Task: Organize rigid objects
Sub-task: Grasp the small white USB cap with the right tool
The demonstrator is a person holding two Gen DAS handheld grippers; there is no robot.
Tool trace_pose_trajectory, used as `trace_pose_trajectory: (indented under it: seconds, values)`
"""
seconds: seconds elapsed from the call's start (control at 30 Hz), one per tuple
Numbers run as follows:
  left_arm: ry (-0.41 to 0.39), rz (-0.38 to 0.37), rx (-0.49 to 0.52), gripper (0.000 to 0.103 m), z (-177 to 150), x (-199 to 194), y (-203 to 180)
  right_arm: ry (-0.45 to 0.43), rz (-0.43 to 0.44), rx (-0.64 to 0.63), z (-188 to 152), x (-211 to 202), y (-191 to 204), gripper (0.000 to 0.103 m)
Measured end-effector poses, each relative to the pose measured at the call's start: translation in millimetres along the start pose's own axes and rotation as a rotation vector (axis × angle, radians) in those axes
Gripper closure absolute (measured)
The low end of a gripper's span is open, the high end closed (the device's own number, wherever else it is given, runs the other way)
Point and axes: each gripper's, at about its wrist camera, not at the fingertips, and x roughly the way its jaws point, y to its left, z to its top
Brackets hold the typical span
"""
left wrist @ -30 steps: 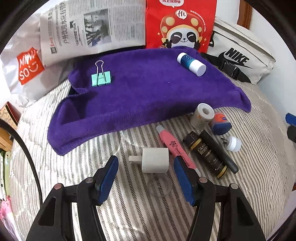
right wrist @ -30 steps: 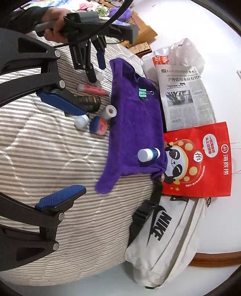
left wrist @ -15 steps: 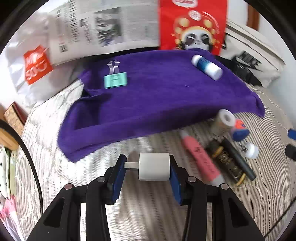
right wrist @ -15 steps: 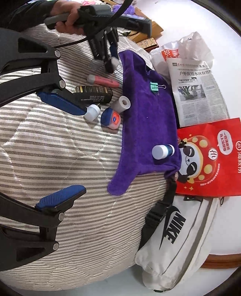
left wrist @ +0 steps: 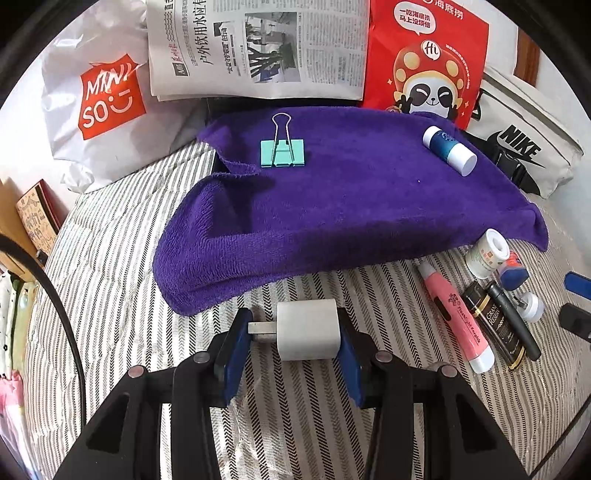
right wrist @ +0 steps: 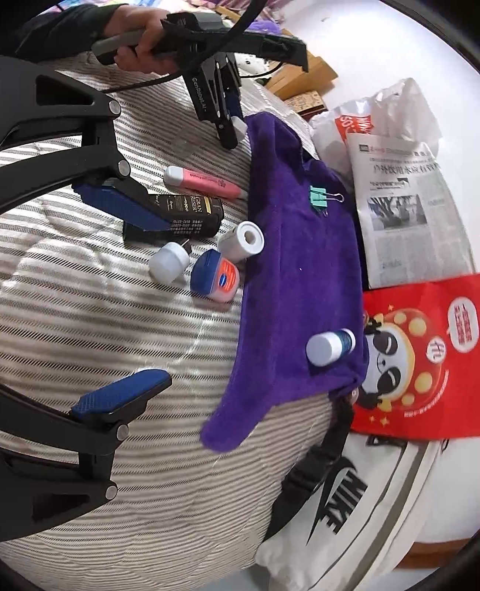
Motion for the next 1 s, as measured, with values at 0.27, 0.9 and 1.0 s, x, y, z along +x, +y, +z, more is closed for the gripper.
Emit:
trace_pose_trajectory:
  seconds: [0.27, 0.9, 1.0]
  values:
    - [-0.031, 0.006, 0.000, 0.060, -3, -1, -1, 0.038, -0.004, -0.021, -1, 31, 8, 0.044]
    - [-0.053, 0.028, 0.026, 0.060, -7, -4, -4, -0.039, -0.133, -0.047, -18, 23, -8, 0.076]
    - [-0.051, 0.020, 0.020, 0.060, -6, -4, -4, -0.046, -0.142, -0.051, -18, 23, -7, 0.075]
